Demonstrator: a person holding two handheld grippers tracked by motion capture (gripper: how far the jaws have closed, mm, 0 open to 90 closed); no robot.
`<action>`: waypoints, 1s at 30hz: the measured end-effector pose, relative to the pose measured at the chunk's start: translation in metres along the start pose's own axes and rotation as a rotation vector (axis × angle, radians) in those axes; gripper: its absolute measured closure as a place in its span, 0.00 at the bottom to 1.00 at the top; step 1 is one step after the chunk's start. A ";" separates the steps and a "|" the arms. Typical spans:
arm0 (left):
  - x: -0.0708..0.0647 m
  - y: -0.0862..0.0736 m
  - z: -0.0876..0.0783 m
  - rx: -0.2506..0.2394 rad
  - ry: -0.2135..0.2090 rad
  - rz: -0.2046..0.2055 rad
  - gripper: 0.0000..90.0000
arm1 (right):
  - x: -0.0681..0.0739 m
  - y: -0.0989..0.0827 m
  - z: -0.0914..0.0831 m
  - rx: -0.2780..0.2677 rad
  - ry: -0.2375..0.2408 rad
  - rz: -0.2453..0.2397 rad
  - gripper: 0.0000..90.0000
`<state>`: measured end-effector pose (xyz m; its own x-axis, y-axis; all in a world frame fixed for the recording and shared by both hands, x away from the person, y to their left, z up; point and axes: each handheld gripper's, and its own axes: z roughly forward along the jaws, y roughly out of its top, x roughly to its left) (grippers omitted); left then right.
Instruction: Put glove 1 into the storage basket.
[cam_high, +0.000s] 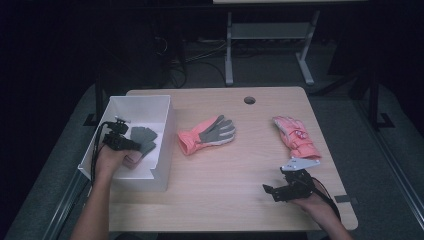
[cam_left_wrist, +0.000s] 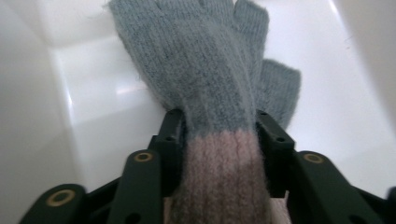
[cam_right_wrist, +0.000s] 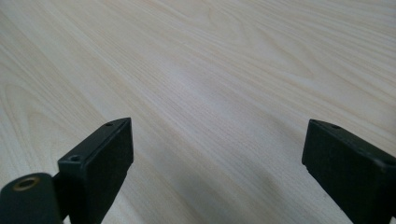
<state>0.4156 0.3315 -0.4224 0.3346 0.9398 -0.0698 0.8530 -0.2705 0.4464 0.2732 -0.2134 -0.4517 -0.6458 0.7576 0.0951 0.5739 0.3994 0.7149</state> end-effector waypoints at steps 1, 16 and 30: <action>-0.001 0.000 0.000 0.000 0.010 0.013 0.61 | 0.000 0.000 0.000 -0.002 0.002 0.004 0.10; -0.012 0.018 -0.046 -0.119 -0.002 0.031 0.26 | 0.001 0.000 0.000 0.001 0.004 -0.009 0.10; -0.059 0.042 -0.078 -0.230 -0.138 0.134 0.23 | 0.002 0.000 0.000 0.001 0.007 -0.008 0.10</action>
<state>0.4007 0.2807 -0.3300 0.5030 0.8572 -0.1101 0.6893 -0.3210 0.6495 0.2717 -0.2120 -0.4519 -0.6543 0.7503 0.0942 0.5689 0.4064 0.7150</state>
